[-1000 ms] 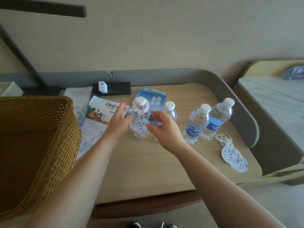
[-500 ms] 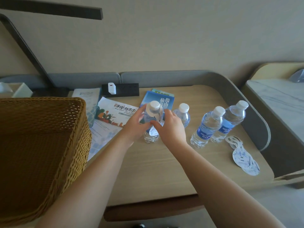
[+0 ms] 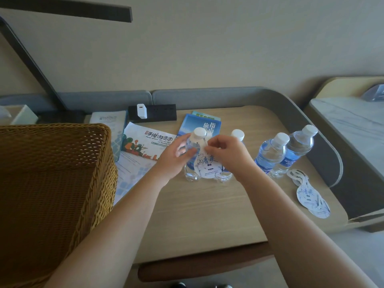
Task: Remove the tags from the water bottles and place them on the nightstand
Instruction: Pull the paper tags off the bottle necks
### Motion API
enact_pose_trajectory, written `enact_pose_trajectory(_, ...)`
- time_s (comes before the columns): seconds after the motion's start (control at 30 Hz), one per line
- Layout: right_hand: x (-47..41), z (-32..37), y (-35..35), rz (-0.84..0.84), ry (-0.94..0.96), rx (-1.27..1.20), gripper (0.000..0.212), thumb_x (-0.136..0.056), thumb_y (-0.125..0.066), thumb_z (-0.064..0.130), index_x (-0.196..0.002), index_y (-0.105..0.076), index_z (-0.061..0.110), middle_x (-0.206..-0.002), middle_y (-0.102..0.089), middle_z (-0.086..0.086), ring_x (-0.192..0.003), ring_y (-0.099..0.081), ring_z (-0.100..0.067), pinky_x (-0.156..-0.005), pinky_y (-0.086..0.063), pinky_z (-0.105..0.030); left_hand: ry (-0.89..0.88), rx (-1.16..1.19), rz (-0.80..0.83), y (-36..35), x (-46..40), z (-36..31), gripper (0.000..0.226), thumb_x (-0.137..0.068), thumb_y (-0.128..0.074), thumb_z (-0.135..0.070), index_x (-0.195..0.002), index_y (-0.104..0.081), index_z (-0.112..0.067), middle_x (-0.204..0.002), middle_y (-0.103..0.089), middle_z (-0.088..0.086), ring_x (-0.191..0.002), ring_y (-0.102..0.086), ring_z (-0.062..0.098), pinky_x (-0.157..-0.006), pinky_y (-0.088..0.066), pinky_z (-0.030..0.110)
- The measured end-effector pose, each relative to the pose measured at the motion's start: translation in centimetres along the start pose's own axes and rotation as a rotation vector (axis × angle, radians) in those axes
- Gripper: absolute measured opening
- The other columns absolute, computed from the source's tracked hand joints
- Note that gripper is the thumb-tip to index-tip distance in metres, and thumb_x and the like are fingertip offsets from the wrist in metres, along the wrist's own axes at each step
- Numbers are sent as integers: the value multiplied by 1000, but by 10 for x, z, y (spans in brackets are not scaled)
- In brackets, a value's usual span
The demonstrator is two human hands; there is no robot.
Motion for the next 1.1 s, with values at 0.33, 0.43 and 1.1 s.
enact_pose_trajectory(0.33, -4, 20, 7, 118, 75, -248, 9, -84, -70, 12, -94, -72, 12, -89, -76, -3, -78, -71, -13, -65, -54, -21, -68, -66, -113, -6, -5, 0, 68, -69, -80, -23, -110, -43, -64, -111, -50, -35, -114, -54, 7, -76, -55, 24)
enact_pose_trajectory(0.43, 5, 13, 22, 118, 91, -358, 9, -85, -68, 8, -90, -74, 13, -86, -75, -5, -75, -70, -16, -64, -53, -23, -79, -133, -160, -6, -7, 1, 60, -73, -79, -32, -116, -44, -53, -114, -52, -30, -116, -54, 8, -88, -55, 41)
enact_pose_trajectory(1.1, 61, -287, 254, -520, -523, -153, 14, -88, -65, 11, -97, -70, 20, -86, -66, 2, -75, -62, -15, -61, -46, -23, -111, -272, -474, -20, 5, 7, 61, -69, -81, -44, -112, -39, -54, -119, -56, -21, -96, -52, -19, -75, -41, 13)
Point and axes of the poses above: each hand's wrist, its own x-axis away from the middle knuckle, its own y-axis out of the back of the hand, z = x × y, the point moved 9 cm from there along -x, towards the middle knuckle
